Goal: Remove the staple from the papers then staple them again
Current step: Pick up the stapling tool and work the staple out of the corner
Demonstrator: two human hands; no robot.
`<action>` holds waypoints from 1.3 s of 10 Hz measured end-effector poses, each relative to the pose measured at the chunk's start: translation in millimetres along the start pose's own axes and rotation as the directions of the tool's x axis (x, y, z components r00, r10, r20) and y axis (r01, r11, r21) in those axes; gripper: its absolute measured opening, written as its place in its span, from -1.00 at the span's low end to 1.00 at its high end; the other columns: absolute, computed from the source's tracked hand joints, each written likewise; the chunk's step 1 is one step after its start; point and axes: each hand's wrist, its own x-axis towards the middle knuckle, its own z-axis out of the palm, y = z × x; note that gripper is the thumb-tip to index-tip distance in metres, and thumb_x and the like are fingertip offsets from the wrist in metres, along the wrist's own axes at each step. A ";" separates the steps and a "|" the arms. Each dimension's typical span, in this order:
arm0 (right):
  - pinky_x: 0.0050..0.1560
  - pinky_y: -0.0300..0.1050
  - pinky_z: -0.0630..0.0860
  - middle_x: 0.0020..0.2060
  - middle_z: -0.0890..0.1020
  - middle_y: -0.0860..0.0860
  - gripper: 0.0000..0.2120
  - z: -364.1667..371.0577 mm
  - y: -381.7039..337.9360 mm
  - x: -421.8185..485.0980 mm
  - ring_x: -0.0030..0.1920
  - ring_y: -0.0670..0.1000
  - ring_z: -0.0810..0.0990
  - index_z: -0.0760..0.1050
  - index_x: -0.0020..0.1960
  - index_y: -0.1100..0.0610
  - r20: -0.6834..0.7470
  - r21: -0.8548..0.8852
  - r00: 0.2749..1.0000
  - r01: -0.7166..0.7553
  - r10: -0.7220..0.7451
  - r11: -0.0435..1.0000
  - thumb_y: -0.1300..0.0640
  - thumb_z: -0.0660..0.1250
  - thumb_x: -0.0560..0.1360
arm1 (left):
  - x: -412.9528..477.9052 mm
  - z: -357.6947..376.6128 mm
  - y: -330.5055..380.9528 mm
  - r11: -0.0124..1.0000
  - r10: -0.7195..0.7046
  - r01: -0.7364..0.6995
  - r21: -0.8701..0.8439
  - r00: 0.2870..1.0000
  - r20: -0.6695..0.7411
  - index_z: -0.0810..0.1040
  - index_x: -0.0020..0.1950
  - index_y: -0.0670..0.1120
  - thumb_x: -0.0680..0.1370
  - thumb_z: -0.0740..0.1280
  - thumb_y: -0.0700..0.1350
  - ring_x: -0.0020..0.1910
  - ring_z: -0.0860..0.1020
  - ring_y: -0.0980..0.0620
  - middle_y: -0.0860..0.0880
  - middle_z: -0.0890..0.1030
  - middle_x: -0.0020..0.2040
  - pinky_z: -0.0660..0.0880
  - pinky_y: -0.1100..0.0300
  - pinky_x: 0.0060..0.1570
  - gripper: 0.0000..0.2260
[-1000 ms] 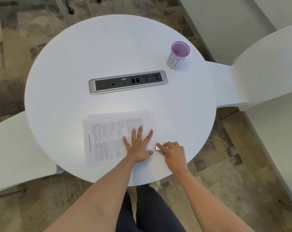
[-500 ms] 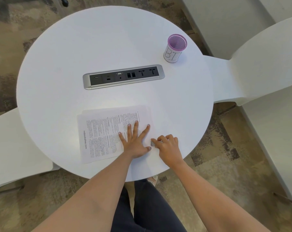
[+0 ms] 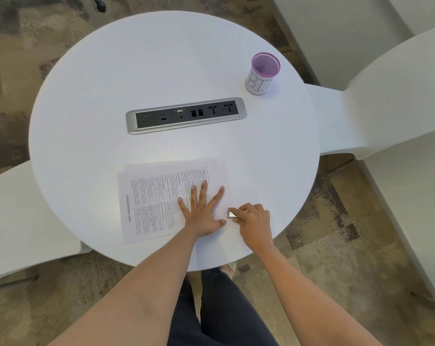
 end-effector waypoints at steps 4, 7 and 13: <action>-0.18 0.01 0.26 -0.12 0.64 -0.03 -0.70 1.2 2.1 3.9 -0.11 0.21 0.51 0.67 0.01 0.01 -0.041 -0.070 0.987 0.153 -0.157 0.986 0.34 0.47 0.39 | 1.3 1.2 1.2 1.000 -0.007 0.007 0.022 1.000 -0.009 -0.37 0.46 0.37 0.50 0.25 0.28 0.47 -0.50 -0.13 0.03 -0.51 0.51 -0.40 -0.38 0.31 -0.17; -0.20 0.07 0.37 -0.13 0.63 -0.02 -0.67 2.3 0.3 8.0 -0.13 0.19 0.51 0.66 -0.02 0.00 -0.046 -0.120 0.976 0.206 -0.213 0.971 0.38 0.45 0.36 | 1.1 0.7 2.2 1.000 -0.015 0.016 0.020 1.000 -0.006 -0.37 0.46 0.37 0.51 0.25 0.28 0.47 -0.49 -0.13 0.03 -0.50 0.51 -0.39 -0.38 0.31 -0.18; -0.09 -0.06 0.16 -0.09 0.66 -0.04 -0.75 -1.2 9.3 1.0 -0.02 0.12 0.48 0.63 0.08 0.05 0.029 0.068 0.997 0.070 -0.072 0.995 0.30 0.33 0.50 | 2.0 1.6 -0.1 1.000 -0.018 0.018 0.016 1.000 0.007 -0.44 0.40 0.41 0.49 0.27 0.28 0.46 -0.50 -0.12 0.05 -0.53 0.49 -0.42 -0.37 0.30 -0.13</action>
